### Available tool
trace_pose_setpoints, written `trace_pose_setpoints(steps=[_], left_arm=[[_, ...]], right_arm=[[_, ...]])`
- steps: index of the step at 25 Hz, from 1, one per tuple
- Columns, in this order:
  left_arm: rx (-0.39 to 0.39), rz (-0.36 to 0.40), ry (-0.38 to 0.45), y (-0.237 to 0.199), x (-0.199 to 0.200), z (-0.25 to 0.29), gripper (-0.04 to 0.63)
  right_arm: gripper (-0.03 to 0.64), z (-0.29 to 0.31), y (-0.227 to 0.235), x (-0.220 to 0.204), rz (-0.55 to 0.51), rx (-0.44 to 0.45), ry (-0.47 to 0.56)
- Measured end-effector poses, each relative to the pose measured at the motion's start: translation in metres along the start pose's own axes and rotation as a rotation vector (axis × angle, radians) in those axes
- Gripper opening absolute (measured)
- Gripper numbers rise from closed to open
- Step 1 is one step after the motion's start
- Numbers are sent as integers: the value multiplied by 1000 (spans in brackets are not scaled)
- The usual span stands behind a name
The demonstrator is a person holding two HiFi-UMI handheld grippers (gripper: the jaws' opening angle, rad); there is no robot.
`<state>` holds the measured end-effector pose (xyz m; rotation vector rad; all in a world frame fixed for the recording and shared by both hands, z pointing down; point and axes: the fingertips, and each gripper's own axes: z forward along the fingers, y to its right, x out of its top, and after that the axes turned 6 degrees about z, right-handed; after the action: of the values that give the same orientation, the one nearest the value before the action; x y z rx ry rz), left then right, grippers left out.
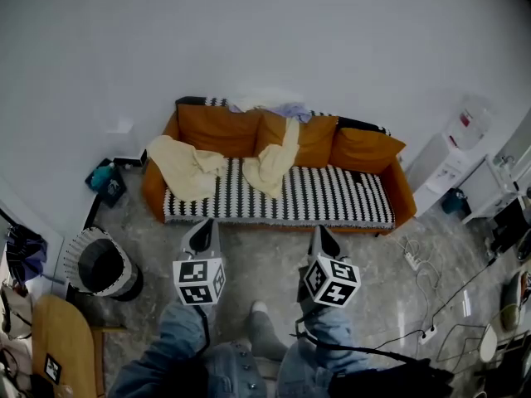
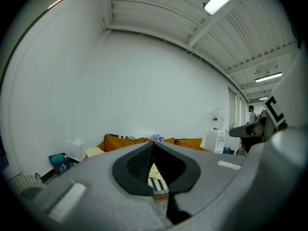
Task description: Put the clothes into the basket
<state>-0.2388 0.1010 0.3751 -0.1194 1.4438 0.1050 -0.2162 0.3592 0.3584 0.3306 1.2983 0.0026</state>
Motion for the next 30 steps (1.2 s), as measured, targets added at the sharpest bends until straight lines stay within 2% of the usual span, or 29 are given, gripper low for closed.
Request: trace_pose_setpoints(steps=[4,9,14,22,30], left_arm=[[-6,2,-13,1,-3,25,2],[-16,21,-6,6,12,71,2],[2,41,-4,7,26,122,2],[27,26,-5,13,42,205,2],[53,77,-28,14,42,263,2]], right_arm=[[3,27,9,1,10,5,-11],[3,75,20,18,32,28,-13],[3,126,39,42,42,42,-4],[3,209,74,72,57,75,-15],[3,273,104,69,72,75,-87]])
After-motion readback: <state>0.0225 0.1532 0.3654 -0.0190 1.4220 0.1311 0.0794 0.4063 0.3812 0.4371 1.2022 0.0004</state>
